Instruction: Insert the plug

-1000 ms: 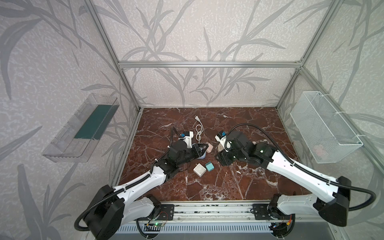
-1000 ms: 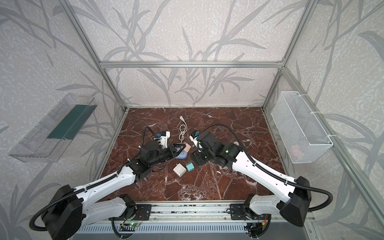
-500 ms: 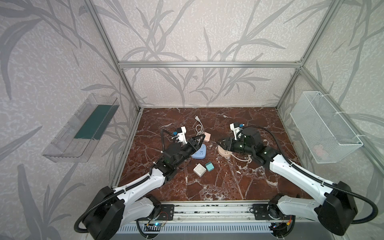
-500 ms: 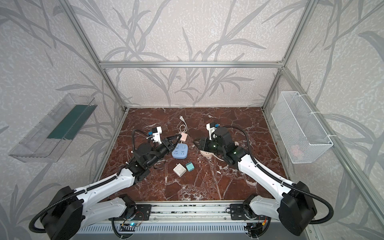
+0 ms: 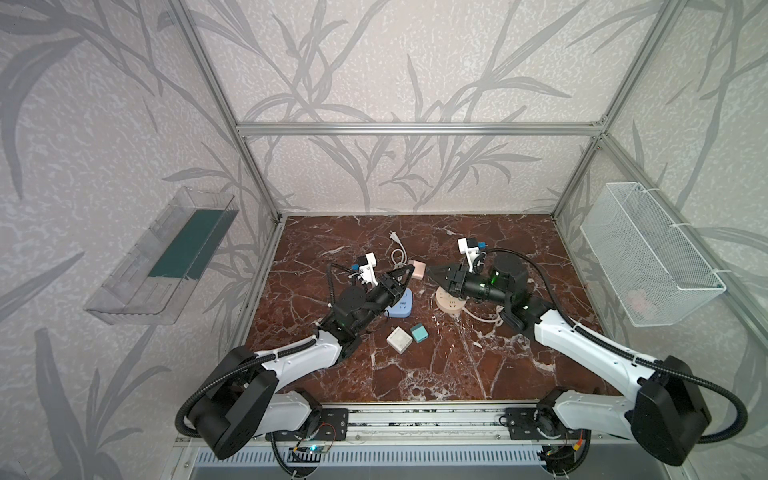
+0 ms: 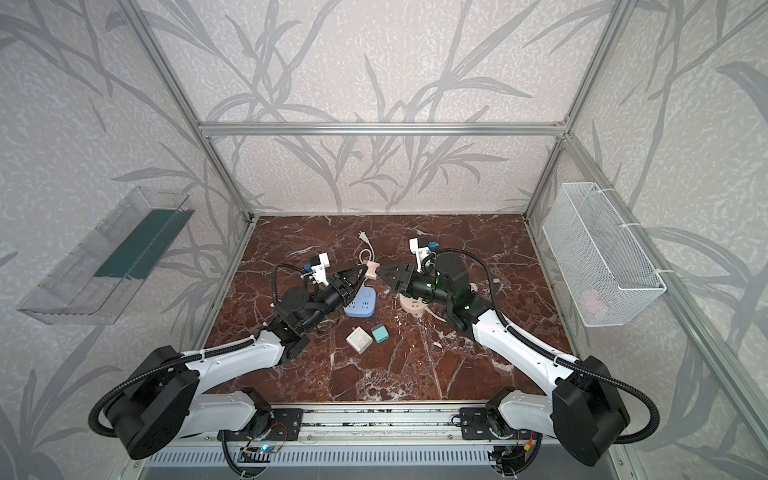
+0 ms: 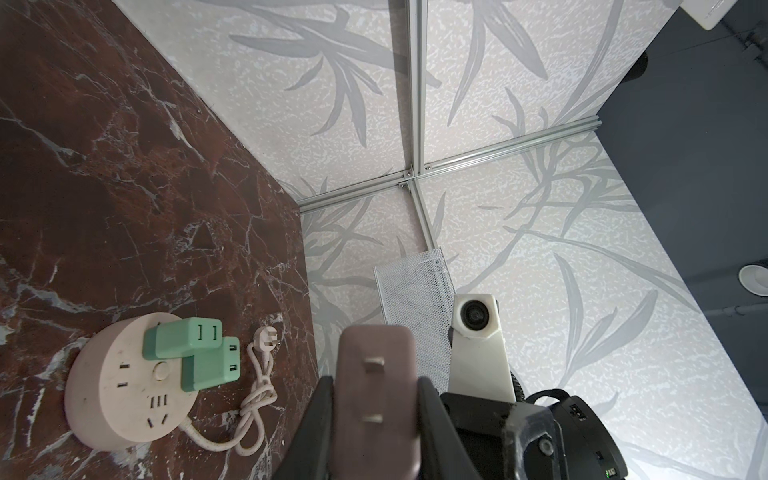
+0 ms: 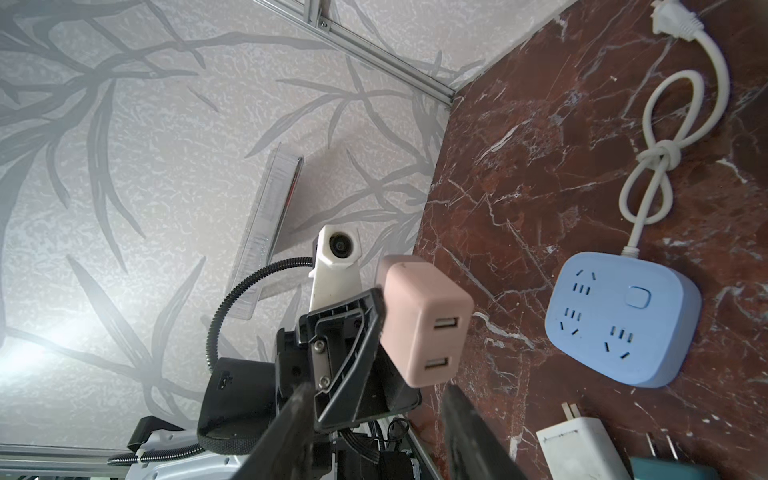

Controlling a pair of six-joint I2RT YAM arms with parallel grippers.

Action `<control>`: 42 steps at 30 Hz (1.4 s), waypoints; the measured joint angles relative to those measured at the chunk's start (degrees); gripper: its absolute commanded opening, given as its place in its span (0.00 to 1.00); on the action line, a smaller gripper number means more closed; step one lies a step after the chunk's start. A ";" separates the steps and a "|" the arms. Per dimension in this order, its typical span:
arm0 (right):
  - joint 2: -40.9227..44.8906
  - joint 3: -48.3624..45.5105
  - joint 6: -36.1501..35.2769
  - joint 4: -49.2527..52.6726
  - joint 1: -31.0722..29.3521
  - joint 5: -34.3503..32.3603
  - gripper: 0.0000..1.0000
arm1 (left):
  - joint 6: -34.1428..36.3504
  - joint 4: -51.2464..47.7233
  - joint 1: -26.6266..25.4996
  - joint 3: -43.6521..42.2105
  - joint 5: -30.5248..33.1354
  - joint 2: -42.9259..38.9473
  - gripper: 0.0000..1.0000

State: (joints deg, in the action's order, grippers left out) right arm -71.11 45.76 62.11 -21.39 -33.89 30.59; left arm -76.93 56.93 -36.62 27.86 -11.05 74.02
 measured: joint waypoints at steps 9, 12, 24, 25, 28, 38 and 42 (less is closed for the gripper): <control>-0.79 0.39 -0.74 0.24 0.04 0.17 0.43 | -0.28 1.86 -0.11 0.00 -0.44 0.00 0.00; -1.66 0.42 -0.87 0.22 0.07 0.17 0.41 | -0.31 1.90 -0.13 0.00 -0.81 0.00 0.00; -4.76 0.44 -0.26 -3.78 0.26 1.70 0.37 | -0.76 3.17 -0.39 0.00 -1.09 0.09 0.00; -5.18 0.44 0.13 -4.61 0.26 1.97 0.36 | -0.83 3.30 -0.39 0.00 -1.09 0.15 0.00; -6.12 0.46 1.07 -6.62 0.26 2.58 0.35 | -1.18 3.89 -0.42 0.00 -1.11 0.55 0.00; -8.44 0.74 4.26 -11.34 0.55 4.00 0.24 | -2.89 8.50 -0.61 0.00 0.04 3.28 0.00; -8.79 0.96 5.35 -12.50 0.63 4.22 0.11 | -3.76 9.97 -0.59 0.00 0.57 3.74 0.00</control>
State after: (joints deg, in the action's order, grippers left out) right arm -79.90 46.72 67.46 -33.89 -33.26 34.81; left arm -80.68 66.89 -37.21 27.86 -10.48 77.76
